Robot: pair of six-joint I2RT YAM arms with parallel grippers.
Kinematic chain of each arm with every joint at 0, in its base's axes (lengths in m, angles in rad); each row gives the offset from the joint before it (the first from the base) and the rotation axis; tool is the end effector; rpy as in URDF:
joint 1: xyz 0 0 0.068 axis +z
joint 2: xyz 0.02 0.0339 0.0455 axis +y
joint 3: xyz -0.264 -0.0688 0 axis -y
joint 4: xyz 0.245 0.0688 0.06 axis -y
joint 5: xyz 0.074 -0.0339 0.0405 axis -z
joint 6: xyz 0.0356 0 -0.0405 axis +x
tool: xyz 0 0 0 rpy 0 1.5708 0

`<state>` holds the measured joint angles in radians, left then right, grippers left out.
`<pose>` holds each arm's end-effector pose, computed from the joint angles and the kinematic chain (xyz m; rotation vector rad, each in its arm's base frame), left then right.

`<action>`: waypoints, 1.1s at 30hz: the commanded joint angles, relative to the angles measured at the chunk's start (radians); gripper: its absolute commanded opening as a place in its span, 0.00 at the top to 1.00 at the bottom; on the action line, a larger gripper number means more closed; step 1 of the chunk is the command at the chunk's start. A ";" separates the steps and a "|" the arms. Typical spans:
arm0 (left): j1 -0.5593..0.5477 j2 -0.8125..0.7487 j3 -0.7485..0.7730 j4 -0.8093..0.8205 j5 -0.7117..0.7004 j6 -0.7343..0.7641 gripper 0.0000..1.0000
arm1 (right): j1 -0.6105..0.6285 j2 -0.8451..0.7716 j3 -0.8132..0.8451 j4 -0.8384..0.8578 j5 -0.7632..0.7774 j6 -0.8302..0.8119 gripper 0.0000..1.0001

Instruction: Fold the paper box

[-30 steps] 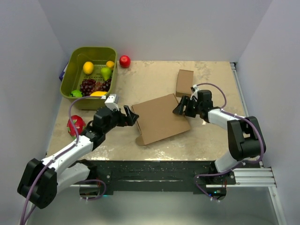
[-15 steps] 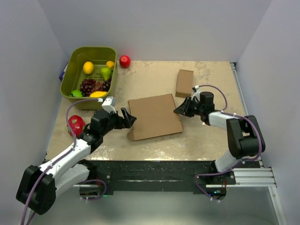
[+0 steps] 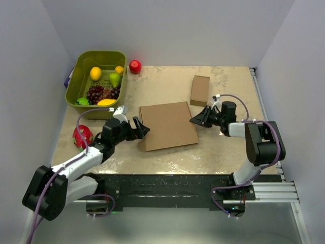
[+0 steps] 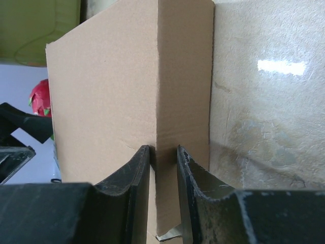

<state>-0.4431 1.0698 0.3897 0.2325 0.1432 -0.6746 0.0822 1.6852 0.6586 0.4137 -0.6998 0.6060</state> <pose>0.1965 -0.0989 0.1904 -0.1497 2.1146 -0.8353 0.3082 0.0484 0.1390 0.1675 2.2407 1.1451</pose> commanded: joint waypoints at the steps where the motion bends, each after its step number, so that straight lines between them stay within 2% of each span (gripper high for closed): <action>1: 0.014 0.061 -0.002 0.132 0.048 -0.065 0.00 | -0.016 0.076 -0.065 -0.187 0.077 -0.043 0.94; 6: 0.017 0.107 -0.020 0.209 0.058 -0.108 0.00 | -0.036 0.079 -0.071 -0.182 0.077 -0.037 1.00; 12: 0.018 0.137 -0.041 0.301 0.078 -0.158 0.01 | -0.044 0.088 -0.073 -0.179 0.072 -0.031 1.00; 20: 0.018 0.255 -0.063 0.473 0.160 -0.218 0.06 | -0.045 0.082 -0.073 -0.182 0.075 -0.031 1.00; 28: 0.017 0.344 -0.060 0.548 0.190 -0.244 0.08 | -0.045 0.082 -0.068 -0.188 0.080 -0.032 1.00; 33: 0.018 0.319 -0.064 0.443 0.130 -0.209 0.08 | -0.047 0.085 -0.071 -0.188 0.092 -0.029 1.00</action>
<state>-0.4198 1.4155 0.3286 0.6624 0.2665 -0.8803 0.0425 1.7077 0.6487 0.4450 -0.7555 0.6403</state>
